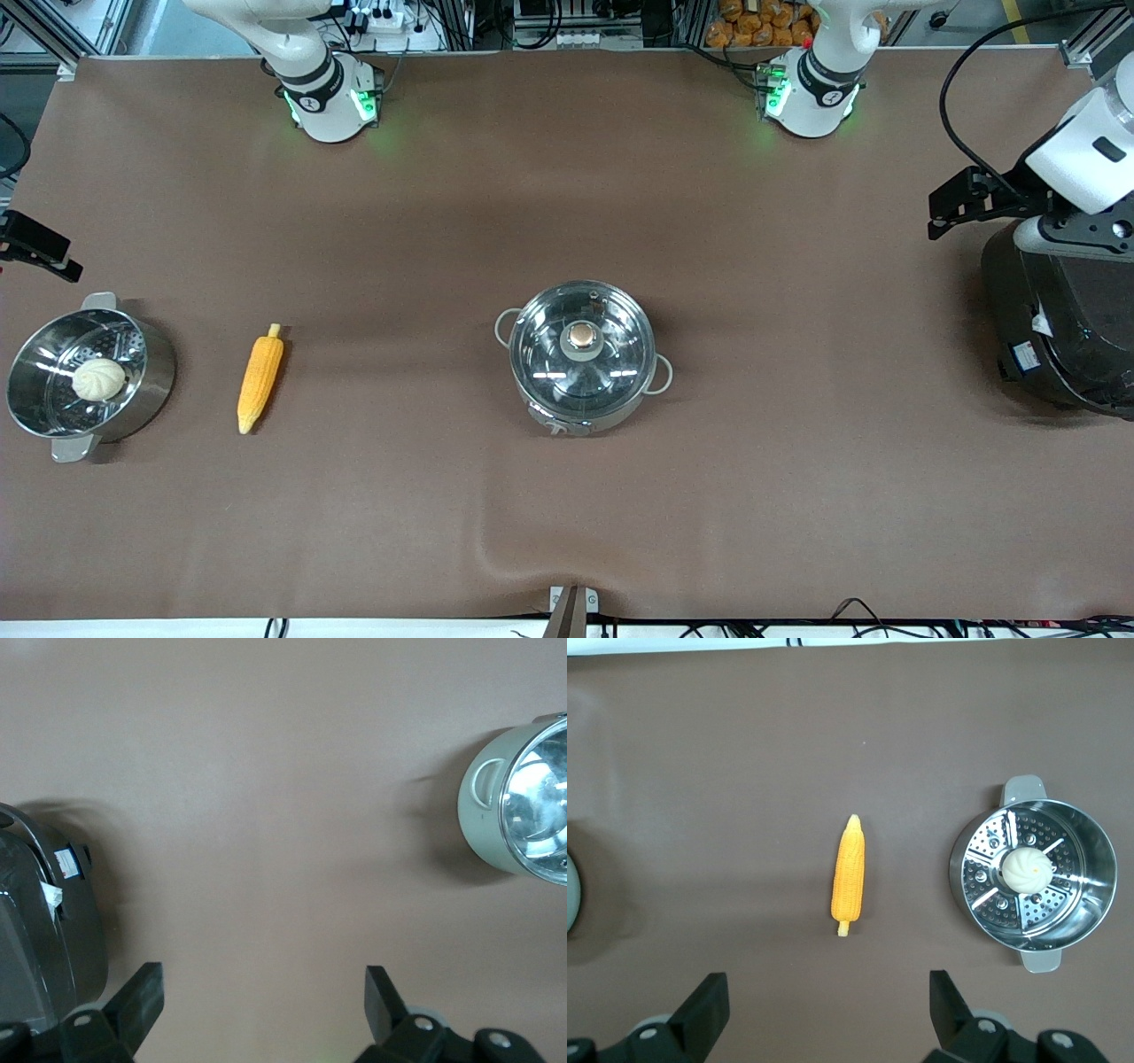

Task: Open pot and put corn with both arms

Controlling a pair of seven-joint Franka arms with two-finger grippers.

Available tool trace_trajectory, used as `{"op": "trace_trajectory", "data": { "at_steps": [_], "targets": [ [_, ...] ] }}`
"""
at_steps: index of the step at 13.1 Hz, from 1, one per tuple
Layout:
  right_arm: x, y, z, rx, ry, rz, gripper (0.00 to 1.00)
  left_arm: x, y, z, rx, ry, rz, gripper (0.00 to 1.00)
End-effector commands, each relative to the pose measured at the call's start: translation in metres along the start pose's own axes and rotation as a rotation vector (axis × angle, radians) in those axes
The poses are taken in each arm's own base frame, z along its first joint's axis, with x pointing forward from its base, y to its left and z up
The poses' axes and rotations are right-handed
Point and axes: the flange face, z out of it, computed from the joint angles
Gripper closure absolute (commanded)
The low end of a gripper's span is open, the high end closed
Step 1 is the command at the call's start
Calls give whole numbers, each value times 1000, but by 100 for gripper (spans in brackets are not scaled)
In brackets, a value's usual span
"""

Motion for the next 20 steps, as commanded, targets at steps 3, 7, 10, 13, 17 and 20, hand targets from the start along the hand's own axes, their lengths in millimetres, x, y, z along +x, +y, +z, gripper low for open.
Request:
{"op": "trace_trajectory", "data": {
  "at_steps": [3, 7, 10, 13, 17, 20],
  "targets": [
    [6, 14, 4, 9, -5, 23, 0, 0, -4, -8, 13, 16, 10, 0],
    [-3, 16, 6, 9, -60, 0, 0, 37, 43, 21, -21, 64, -19, 0],
    [-9, 13, 10, 5, -108, -19, 0, 66, 138, 80, -53, 72, -63, 0],
    [-6, 3, 39, -3, -127, -23, 0, 75, 210, 133, -64, 57, -67, 0],
    [-13, -4, 141, -7, -129, -32, 0, 78, 291, 200, -31, 113, -103, 0],
    [-30, -2, 216, -14, -85, -27, 0, 78, 327, 240, -27, 123, -89, 0]
  ]
}}
